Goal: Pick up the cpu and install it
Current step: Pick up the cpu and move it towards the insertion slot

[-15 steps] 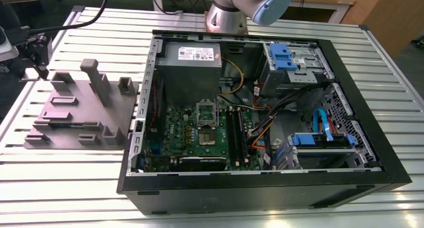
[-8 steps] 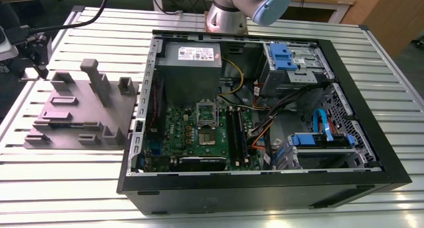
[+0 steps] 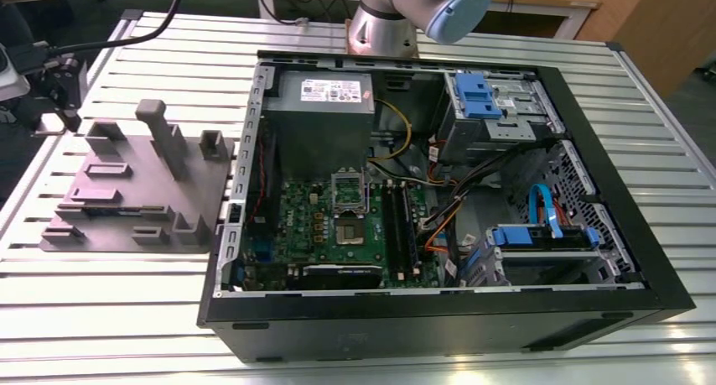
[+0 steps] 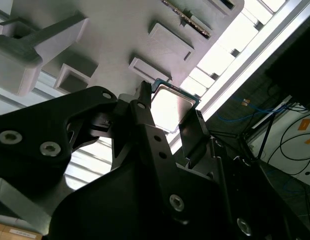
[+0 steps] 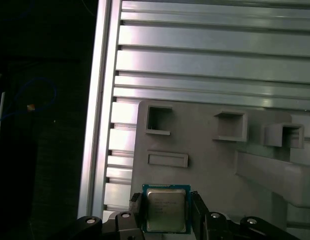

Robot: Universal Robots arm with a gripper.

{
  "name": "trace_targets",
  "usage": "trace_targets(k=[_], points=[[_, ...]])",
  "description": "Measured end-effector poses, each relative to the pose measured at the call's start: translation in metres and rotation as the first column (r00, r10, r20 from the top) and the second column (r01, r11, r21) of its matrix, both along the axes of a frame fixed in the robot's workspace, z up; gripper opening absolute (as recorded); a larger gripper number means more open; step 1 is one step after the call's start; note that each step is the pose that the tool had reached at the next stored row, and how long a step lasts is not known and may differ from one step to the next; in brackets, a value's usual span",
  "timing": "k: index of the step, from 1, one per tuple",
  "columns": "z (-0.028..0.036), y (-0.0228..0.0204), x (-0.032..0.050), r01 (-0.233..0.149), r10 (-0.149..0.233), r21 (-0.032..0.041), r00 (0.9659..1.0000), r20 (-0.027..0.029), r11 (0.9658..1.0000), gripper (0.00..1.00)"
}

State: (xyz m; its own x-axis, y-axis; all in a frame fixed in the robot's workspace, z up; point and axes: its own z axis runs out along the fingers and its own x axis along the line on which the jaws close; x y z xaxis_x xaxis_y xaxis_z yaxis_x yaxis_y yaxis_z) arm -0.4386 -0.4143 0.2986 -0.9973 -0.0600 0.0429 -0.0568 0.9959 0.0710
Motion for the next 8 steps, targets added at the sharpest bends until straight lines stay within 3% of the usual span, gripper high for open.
trace_targets(k=[8], points=[[0.0020, 0.0000, 0.0000, 0.000, 0.000, -0.0001, 1.0000, -0.0002, 1.0000, 0.47]])
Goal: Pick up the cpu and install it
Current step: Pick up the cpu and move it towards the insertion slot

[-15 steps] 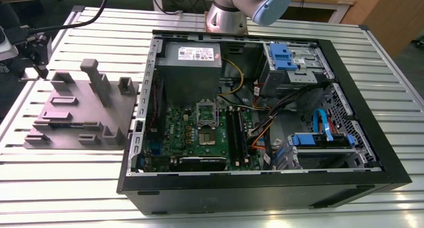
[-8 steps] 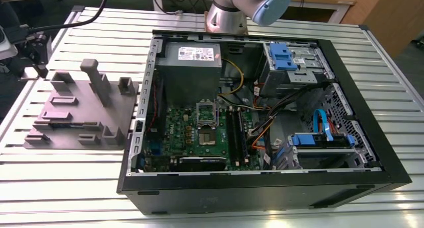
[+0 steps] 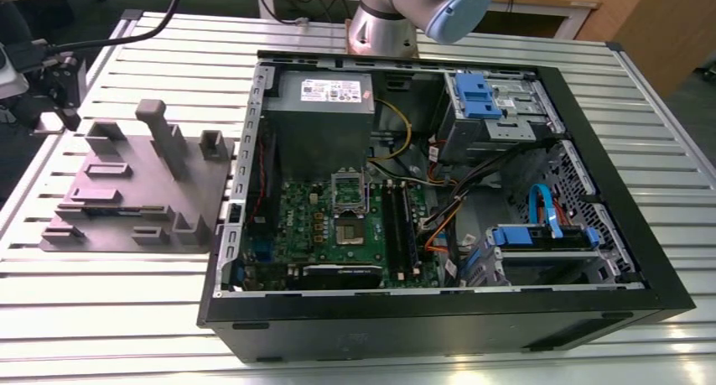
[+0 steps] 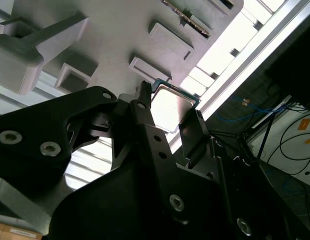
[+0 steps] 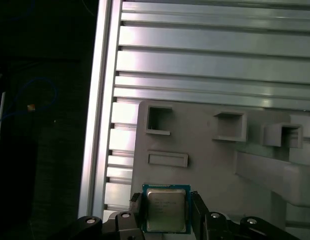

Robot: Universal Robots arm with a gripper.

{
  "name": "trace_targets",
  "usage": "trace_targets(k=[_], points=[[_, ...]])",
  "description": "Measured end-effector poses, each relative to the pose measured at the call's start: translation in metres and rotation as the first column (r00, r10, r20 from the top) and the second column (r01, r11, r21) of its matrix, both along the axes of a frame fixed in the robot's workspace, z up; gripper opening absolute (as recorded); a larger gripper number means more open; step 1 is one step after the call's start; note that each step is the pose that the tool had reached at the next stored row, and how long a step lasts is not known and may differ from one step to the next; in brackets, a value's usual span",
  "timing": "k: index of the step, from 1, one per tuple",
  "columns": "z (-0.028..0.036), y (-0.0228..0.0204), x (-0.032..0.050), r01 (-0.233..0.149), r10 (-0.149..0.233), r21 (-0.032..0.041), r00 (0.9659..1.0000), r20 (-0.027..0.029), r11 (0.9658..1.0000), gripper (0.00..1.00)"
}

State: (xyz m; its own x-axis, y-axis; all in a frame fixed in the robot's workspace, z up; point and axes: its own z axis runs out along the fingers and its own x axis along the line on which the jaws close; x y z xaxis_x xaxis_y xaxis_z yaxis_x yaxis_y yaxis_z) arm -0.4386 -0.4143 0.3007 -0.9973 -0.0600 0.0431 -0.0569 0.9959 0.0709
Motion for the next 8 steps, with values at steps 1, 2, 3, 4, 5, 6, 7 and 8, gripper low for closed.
trace_targets(k=[1, 2, 3, 4, 5, 6, 7, 8], points=[[0.0004, 0.0000, 0.0000, 0.000, 0.000, 0.0000, 1.0000, 0.0000, 1.0000, 0.47], [0.0008, 0.0000, 0.0000, 0.000, 0.000, -0.0001, 1.0000, -0.0002, 1.0000, 0.47], [0.0013, 0.0000, 0.0000, 0.000, 0.000, -0.0001, 1.0000, -0.0002, 1.0000, 0.47], [0.0017, 0.0000, 0.0000, 0.000, 0.000, 0.0000, 1.0000, 0.0000, 1.0000, 0.47], [0.0022, 0.0000, 0.0000, 0.000, 0.000, 0.0000, 1.0000, 0.0000, 1.0000, 0.47], [0.0027, 0.0000, 0.0000, 0.000, 0.000, 0.0000, 1.0000, 0.0000, 1.0000, 0.47], [0.0032, 0.0000, 0.0000, 0.000, 0.000, 0.0000, 1.0000, 0.0000, 1.0000, 0.47], [0.0036, 0.0000, 0.0000, 0.000, 0.000, 0.0000, 1.0000, 0.0001, 1.0000, 0.47]])
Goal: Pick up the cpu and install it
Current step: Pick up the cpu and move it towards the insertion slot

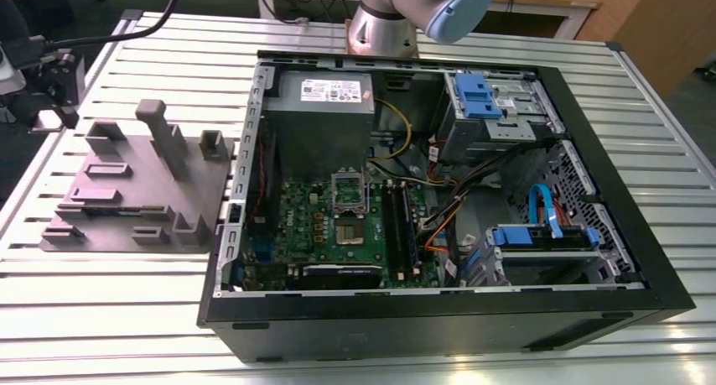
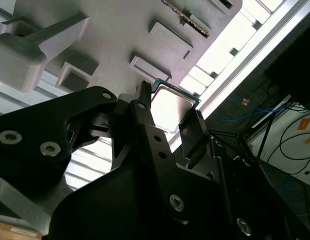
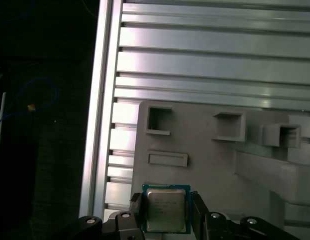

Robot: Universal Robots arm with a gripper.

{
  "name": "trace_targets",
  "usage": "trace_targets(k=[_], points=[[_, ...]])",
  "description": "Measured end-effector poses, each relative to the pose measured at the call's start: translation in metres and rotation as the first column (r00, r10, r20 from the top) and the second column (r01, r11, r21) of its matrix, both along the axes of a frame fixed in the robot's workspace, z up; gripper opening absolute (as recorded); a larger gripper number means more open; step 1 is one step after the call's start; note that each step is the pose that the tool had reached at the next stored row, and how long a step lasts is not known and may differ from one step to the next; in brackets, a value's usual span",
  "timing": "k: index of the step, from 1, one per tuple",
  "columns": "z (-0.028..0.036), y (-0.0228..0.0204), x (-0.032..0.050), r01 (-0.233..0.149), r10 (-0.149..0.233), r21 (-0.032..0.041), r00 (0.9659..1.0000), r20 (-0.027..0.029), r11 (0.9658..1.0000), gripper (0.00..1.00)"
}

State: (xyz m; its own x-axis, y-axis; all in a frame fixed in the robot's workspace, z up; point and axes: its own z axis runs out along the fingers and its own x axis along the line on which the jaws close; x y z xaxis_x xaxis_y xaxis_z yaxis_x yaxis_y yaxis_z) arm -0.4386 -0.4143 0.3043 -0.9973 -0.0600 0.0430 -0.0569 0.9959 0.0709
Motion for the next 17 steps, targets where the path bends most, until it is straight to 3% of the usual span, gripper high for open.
trace_targets(k=[17], points=[[0.0042, 0.0002, 0.0000, 0.000, 0.000, 0.0000, 1.0000, -0.0001, 1.0000, 0.47]])
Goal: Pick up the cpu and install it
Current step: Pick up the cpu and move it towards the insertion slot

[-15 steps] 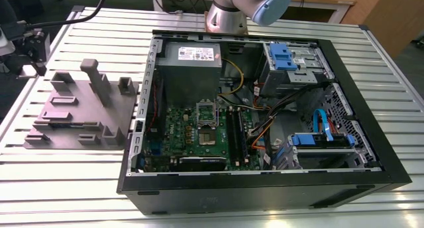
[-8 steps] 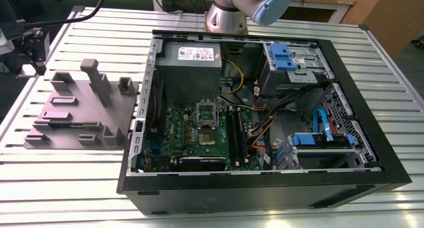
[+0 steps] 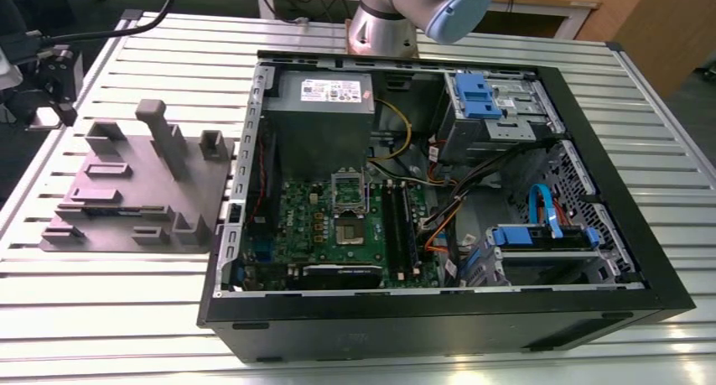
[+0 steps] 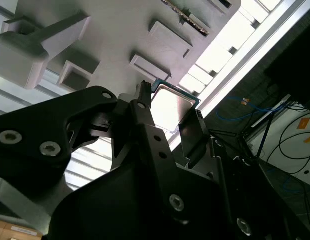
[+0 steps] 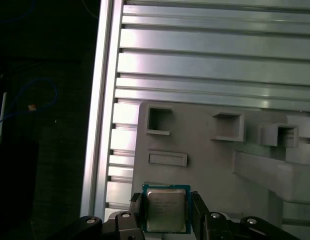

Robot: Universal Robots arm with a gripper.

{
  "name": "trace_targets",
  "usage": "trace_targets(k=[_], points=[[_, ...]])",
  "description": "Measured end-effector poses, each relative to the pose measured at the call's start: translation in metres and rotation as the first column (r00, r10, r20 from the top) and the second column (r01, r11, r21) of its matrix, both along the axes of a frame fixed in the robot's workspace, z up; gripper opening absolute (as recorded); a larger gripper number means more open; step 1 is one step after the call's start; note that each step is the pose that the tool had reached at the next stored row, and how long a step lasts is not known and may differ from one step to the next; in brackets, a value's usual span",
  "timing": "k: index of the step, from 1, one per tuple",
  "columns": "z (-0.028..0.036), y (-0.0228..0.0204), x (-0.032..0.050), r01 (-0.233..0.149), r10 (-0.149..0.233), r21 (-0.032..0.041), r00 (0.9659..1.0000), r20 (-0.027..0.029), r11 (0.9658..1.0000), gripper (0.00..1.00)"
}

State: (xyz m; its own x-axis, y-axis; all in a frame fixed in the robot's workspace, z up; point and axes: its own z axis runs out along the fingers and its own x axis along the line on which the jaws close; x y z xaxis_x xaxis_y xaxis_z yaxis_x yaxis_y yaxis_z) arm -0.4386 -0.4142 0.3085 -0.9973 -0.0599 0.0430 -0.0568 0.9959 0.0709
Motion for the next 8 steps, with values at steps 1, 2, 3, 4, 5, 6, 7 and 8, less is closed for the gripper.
trace_targets(k=[1, 2, 3, 4, 5, 6, 7, 8], points=[[0.0003, 0.0000, 0.0000, 0.000, 0.000, -0.0001, 1.0000, 0.0000, 1.0000, 0.47], [0.0007, 0.0000, 0.0000, 0.000, 0.000, -0.0001, 1.0000, -0.0001, 1.0000, 0.47], [0.0008, 0.0000, 0.0000, 0.000, 0.000, 0.0000, 1.0000, 0.0001, 1.0000, 0.47], [0.0010, 0.0000, 0.0000, 0.000, 0.000, 0.0000, 1.0000, 0.0001, 1.0000, 0.47], [0.0012, 0.0000, 0.0000, 0.000, 0.000, 0.0000, 1.0000, 0.0000, 1.0000, 0.47], [0.0015, 0.0000, 0.0000, 0.000, 0.000, 0.0000, 1.0000, 0.0000, 1.0000, 0.47], [0.0016, 0.0001, 0.0000, 0.000, 0.000, 0.0001, 1.0000, 0.0000, 1.0000, 0.47], [0.0019, 0.0001, 0.0000, 0.000, 0.000, 0.0000, 1.0000, 0.0001, 1.0000, 0.47]])
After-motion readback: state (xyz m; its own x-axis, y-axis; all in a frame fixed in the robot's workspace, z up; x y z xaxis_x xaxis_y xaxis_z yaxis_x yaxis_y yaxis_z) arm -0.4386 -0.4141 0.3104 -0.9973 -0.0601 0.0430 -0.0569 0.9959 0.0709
